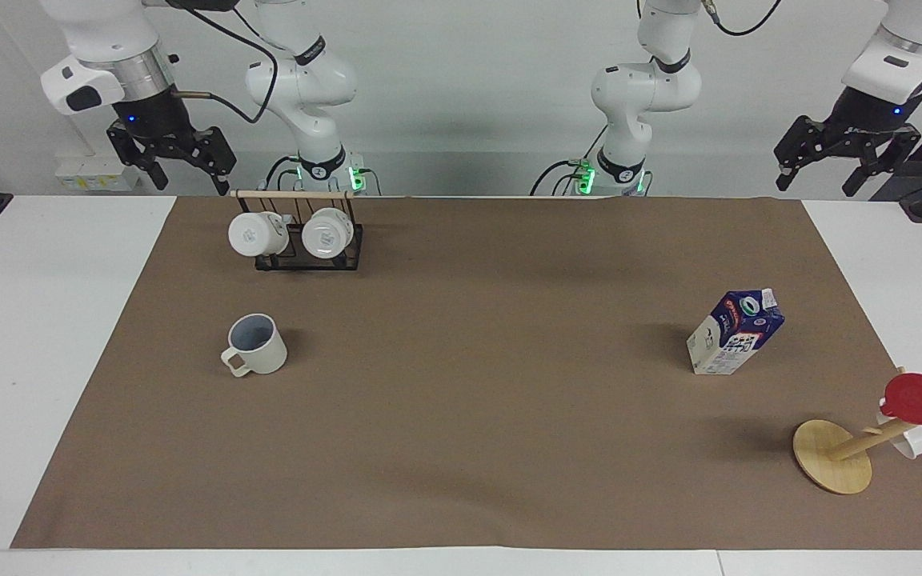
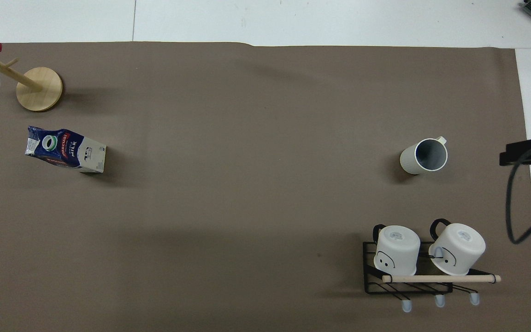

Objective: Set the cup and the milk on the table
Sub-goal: 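Reach the right gripper down and grasp the white mug by its rim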

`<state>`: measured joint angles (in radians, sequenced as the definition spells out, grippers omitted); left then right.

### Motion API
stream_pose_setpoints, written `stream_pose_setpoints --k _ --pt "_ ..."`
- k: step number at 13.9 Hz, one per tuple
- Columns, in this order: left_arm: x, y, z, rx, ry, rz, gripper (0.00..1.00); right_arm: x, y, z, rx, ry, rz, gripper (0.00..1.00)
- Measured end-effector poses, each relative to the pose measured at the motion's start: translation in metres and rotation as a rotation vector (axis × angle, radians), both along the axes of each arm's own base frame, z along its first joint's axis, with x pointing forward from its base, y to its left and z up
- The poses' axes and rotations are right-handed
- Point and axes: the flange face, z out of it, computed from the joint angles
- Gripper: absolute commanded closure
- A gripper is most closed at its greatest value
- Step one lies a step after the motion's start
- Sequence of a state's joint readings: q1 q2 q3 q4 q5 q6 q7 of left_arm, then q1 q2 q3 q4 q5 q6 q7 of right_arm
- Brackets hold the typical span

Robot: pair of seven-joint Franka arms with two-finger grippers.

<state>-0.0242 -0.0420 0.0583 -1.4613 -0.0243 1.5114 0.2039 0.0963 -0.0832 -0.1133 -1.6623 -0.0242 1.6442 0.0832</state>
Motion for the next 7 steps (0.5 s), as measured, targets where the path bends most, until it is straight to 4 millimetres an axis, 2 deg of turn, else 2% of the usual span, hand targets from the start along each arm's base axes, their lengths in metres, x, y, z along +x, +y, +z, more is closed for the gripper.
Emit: stream_pose_setpoints --k 2,4,7 --pt "0.000 0.000 0.000 0.000 0.000 0.000 0.00 0.019 0.019 -0.054 -0.004 -0.013 0.035 0.00" --pt "0.000 0.000 0.000 0.000 0.000 0.000 0.00 0.036 0.029 -0.103 -0.010 0.005 0.051 0.00" --pt "0.000 -0.001 0.000 0.000 0.000 -0.001 0.00 0.057 0.036 -0.157 -0.019 0.023 0.072 0.00"
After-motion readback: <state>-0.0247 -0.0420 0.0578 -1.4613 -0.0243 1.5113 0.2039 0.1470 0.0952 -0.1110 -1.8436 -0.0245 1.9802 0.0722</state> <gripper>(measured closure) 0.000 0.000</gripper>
